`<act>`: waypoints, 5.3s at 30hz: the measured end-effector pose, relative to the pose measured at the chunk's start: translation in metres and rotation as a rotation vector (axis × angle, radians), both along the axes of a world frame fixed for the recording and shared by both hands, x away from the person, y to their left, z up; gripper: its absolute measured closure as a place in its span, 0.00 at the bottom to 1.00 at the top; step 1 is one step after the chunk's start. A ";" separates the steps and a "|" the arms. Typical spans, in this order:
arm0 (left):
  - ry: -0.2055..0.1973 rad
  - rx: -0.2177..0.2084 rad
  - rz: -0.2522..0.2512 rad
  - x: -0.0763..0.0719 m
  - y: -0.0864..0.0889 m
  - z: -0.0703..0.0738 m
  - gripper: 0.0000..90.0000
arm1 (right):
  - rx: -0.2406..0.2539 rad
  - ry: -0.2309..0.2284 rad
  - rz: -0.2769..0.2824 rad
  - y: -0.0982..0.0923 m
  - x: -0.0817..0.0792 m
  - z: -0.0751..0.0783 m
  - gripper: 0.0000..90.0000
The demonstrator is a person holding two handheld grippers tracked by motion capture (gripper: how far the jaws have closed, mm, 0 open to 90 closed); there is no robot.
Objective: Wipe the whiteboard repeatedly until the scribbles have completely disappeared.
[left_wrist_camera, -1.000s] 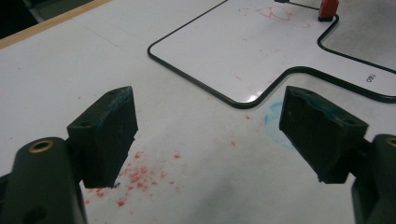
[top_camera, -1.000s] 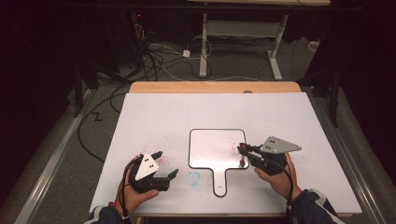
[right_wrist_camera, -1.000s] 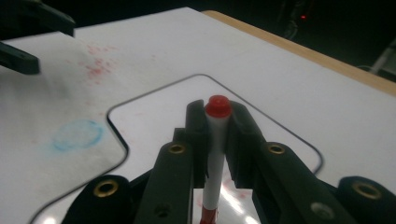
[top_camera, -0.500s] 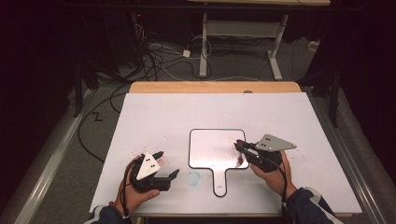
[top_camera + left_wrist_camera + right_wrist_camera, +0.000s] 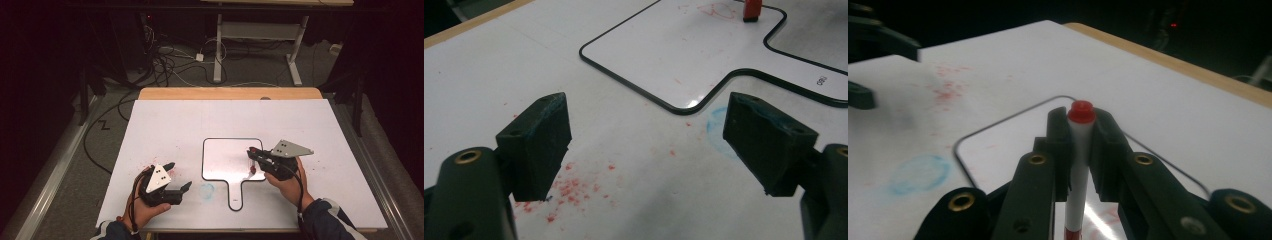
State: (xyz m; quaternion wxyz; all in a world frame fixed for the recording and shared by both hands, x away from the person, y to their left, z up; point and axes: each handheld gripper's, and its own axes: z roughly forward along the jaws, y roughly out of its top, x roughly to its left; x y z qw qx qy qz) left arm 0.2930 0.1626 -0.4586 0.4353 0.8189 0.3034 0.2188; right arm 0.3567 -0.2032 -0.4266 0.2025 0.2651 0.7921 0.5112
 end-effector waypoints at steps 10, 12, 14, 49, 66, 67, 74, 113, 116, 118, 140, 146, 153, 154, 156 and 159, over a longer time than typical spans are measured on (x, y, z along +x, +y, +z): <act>0.009 -0.005 -0.002 0.001 0.000 -0.001 0.20 | -0.073 -0.080 -0.088 -0.009 0.021 0.000 0.90; 0.010 -0.003 -0.002 0.002 0.000 -0.001 0.20 | -0.070 -0.078 -0.081 -0.008 0.022 0.000 0.90; 0.011 -0.008 -0.002 0.002 0.000 -0.001 0.20 | -0.047 -0.055 -0.054 -0.005 0.019 0.000 0.90; 0.018 0.000 -0.017 0.002 -0.002 -0.002 0.20 | -0.020 -0.075 -0.030 -0.013 0.027 -0.006 0.90; 0.023 0.003 -0.025 0.002 -0.002 -0.003 0.20 | 0.060 -0.050 0.065 0.013 0.030 -0.011 0.90; 0.024 0.003 -0.025 0.002 -0.002 -0.003 0.20 | 0.052 -0.062 0.053 0.012 0.033 -0.012 0.90; 0.027 0.003 -0.030 0.002 -0.003 -0.004 0.20 | 0.022 -0.115 -0.073 -0.008 0.062 -0.012 0.90; 0.033 0.007 -0.043 0.002 -0.005 -0.004 0.20 | 0.133 -0.003 0.080 0.017 0.058 -0.021 0.90; 0.035 0.009 -0.045 0.003 -0.005 -0.005 0.20 | 0.135 -0.004 0.088 0.021 0.059 -0.021 0.90; 0.035 0.007 -0.046 0.003 -0.004 -0.005 0.20 | 0.140 -0.002 0.088 0.021 0.060 -0.022 0.90; 0.033 0.013 -0.047 0.001 -0.004 -0.004 0.20 | 0.099 -0.029 0.033 0.010 0.069 -0.023 0.90; 0.033 0.012 -0.050 0.001 -0.004 -0.004 0.20 | 0.093 -0.039 -0.048 -0.003 0.086 -0.022 0.90; 0.035 0.011 -0.052 0.002 -0.004 -0.005 0.20 | 0.100 -0.021 -0.016 0.006 0.084 -0.022 0.90; 0.035 0.012 -0.052 0.002 -0.004 -0.004 0.20 | 0.089 -0.026 -0.011 0.008 0.084 -0.022 0.90; 0.033 0.008 -0.053 0.001 -0.004 -0.004 0.20 | 0.079 -0.034 -0.010 0.010 0.084 -0.022 0.90; 0.035 0.008 -0.050 0.002 -0.003 -0.004 0.20 | 0.081 -0.033 -0.040 0.004 0.087 -0.023 0.90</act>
